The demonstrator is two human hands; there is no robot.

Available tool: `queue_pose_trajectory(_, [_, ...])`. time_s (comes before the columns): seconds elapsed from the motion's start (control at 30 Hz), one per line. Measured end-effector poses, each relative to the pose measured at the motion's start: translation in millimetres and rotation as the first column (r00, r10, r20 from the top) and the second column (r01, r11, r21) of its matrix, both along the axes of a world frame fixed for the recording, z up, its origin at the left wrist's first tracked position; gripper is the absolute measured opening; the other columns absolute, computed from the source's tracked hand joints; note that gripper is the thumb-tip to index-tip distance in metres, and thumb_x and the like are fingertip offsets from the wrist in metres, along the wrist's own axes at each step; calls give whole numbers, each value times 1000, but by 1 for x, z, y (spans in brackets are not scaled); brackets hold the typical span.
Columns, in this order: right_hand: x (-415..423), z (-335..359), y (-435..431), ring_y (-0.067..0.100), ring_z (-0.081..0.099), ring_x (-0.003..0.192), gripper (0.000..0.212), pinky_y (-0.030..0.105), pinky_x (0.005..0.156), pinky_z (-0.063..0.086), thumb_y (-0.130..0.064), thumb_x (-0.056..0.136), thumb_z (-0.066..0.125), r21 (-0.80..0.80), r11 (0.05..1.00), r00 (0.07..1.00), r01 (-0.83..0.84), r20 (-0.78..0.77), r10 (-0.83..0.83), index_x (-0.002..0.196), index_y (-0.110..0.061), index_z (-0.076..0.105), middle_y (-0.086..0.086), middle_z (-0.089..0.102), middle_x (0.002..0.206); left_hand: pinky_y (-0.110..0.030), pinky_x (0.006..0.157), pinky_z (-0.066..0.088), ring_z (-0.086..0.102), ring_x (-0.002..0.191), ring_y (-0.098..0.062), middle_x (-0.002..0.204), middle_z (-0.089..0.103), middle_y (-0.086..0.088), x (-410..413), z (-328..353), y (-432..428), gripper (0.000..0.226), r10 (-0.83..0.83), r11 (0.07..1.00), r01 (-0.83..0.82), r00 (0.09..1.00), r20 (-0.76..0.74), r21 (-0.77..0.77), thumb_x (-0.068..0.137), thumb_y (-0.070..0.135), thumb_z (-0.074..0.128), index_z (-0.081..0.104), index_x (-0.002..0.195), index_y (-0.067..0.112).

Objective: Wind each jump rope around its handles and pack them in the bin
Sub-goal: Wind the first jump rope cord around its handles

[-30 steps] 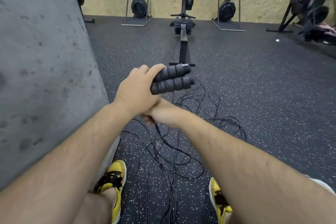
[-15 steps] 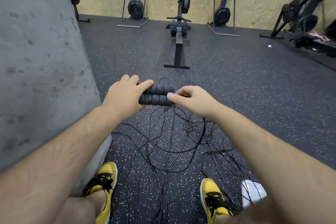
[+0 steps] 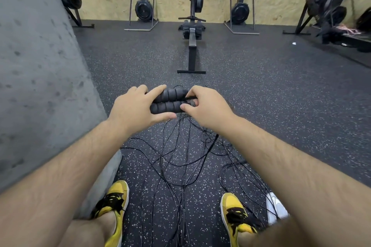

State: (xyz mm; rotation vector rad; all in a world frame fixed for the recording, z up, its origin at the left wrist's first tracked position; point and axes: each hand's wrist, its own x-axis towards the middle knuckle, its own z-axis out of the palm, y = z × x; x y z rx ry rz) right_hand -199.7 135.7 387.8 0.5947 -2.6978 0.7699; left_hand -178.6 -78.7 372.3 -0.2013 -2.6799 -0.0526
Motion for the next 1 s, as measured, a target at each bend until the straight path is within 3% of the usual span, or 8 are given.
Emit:
queue_pose_trajectory(0.17, [4,2,-4,26,59,97,20,34,77,42,-33,91,64,76,997,998,-3,-56,7,104,-19,57,1,65,99,-40,74,52,59,102,-26,101,57,1,2,1,3,87,-11,1000,11,1000,9,9,70,93,44,44,143,45])
queue_pose_trajectory(0.27, [9,10,-3,27,59,99,17,34,77,43,-29,92,60,182,982,993,-51,-93,68,105,-19,55,1,65,104,-36,68,49,58,96,-24,92,51,5,2,2,3,74,-18,1000,18,1000,-12,0,69,90,51,52,127,44])
queue_pose_trajectory(0.4, [9,24,12,24,60,98,20,38,87,49,-25,93,51,236,951,979,-198,-5,205,109,-22,62,-2,64,103,-35,69,50,56,96,-20,89,49,10,0,4,-5,71,-49,999,49,998,34,2,66,92,50,53,120,45])
queue_pose_trajectory(0.63, [-10,25,33,8,55,89,9,23,83,42,-16,96,62,-33,960,961,-276,-26,276,102,-16,69,-7,62,95,-32,73,44,56,88,-14,86,54,12,8,7,-11,79,-341,930,319,934,103,184,63,95,51,58,120,40])
queue_pose_trajectory(0.8, [-10,-6,24,13,58,84,13,34,79,50,-11,99,51,-230,958,943,-170,243,226,105,-12,63,8,69,97,-36,79,48,57,82,-15,83,60,7,20,18,10,63,-404,855,400,913,-59,331,70,77,64,63,111,29])
queue_pose_trajectory(0.87, [-9,-13,13,14,63,98,27,28,87,54,0,89,54,-185,960,939,-211,234,252,111,-11,65,2,70,102,-37,79,49,58,83,-15,83,60,8,22,17,16,62,-388,851,385,919,-66,357,69,77,63,63,111,31])
queue_pose_trajectory(0.93, [-3,-13,5,19,61,92,25,9,73,46,4,88,51,-49,978,939,-202,273,208,104,-10,65,-2,65,91,-36,77,48,55,80,-12,80,57,8,20,15,17,57,-353,868,356,933,-73,346,70,78,62,62,107,34])
queue_pose_trajectory(1.0, [6,-16,-3,25,60,84,17,22,75,50,-5,99,45,131,967,939,-219,299,172,99,-14,59,3,64,87,-35,73,47,53,78,-12,78,55,9,16,16,17,54,-291,884,311,950,-109,349,71,78,63,60,104,34])
